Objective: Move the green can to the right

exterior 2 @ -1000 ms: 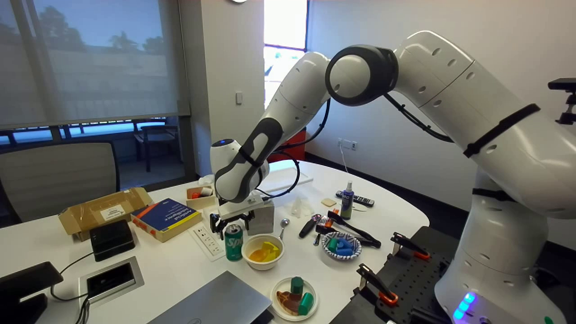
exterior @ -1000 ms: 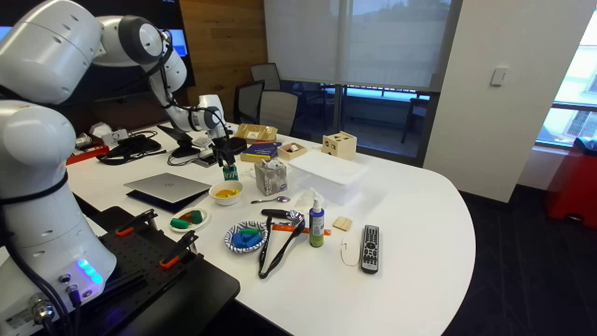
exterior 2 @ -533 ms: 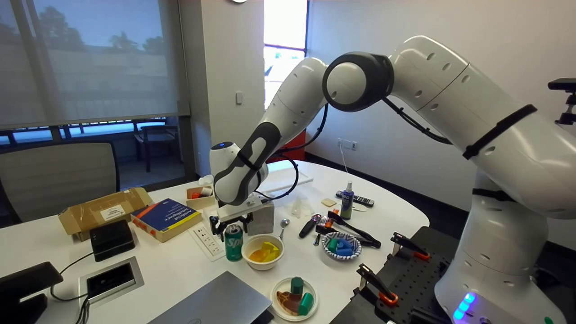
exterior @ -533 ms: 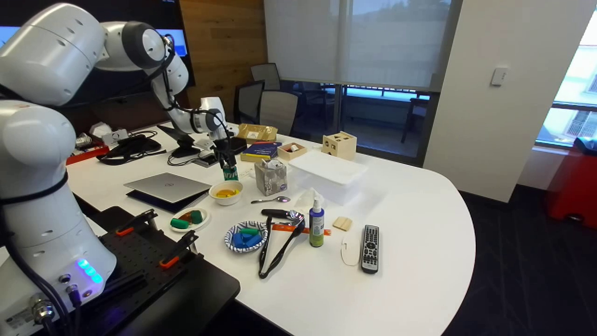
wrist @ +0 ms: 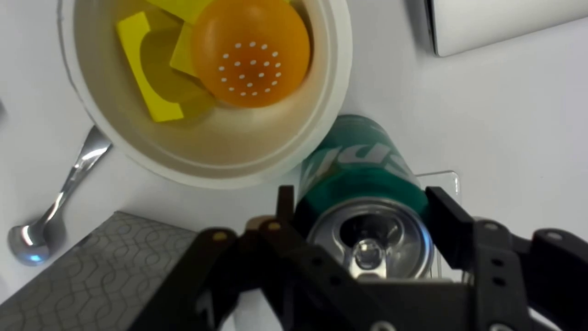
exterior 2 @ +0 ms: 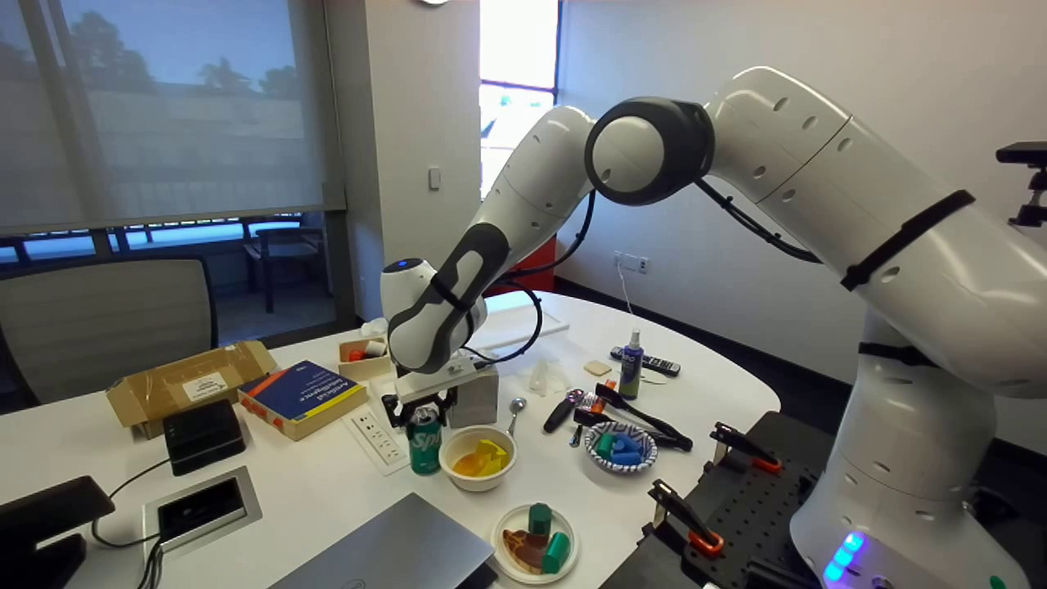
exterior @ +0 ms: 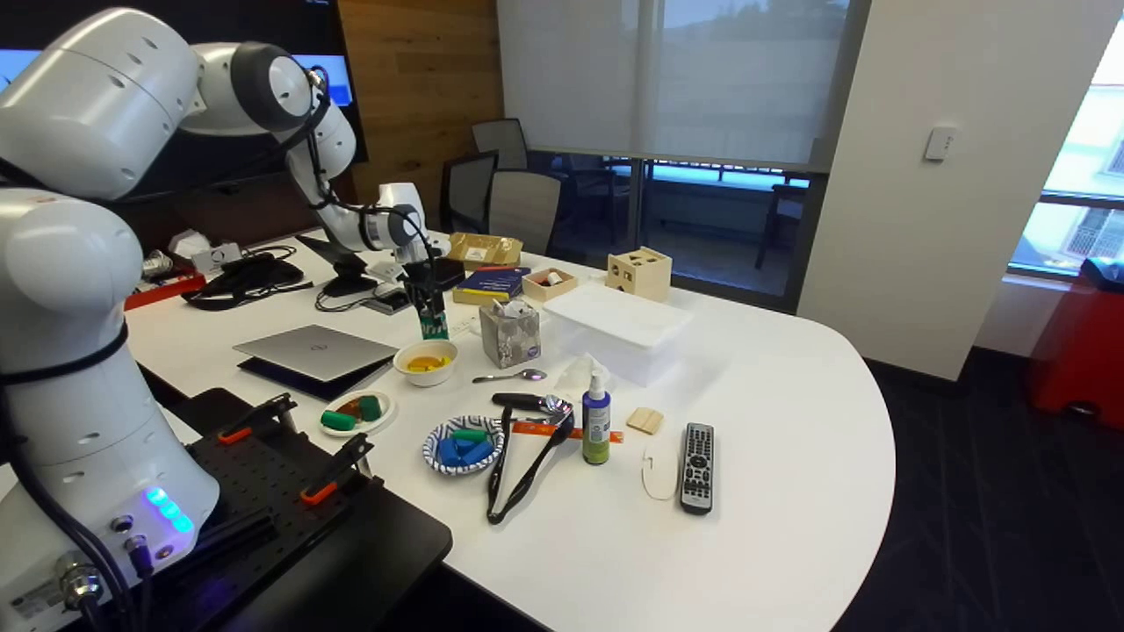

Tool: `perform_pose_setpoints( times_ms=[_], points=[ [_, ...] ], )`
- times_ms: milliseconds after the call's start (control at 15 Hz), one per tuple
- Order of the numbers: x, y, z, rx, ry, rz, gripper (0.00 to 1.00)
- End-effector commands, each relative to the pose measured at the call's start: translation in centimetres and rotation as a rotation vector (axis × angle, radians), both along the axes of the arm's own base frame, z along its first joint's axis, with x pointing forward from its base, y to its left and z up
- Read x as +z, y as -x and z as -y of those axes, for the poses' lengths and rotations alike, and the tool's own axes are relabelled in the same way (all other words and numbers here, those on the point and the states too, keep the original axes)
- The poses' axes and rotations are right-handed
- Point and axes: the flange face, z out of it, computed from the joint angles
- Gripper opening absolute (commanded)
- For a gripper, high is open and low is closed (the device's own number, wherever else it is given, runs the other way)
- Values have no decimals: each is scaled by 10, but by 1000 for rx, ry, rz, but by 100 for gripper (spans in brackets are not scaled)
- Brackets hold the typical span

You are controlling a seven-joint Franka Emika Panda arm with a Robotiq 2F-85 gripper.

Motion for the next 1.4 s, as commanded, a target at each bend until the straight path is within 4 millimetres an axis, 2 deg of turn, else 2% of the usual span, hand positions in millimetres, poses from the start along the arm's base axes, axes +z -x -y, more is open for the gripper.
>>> perform_pose_setpoints(
  times_ms=[0,133,267,400,533,733,933,1067,1333],
  points=[
    [22,-5,-3,9,-10,13,45],
    [46,-5,-2,14,-15,46,45],
    [78,-4,-2,16,-14,70,45],
    [116,6,4,24,12,81,45],
    [145,19,18,6,39,88,45],
    [178,46,55,-74,105,44,45],
    [198,79,101,-129,140,-3,45],
    [206,102,134,-172,146,-21,45],
    [202,151,211,-284,102,-5,45]
  ],
)
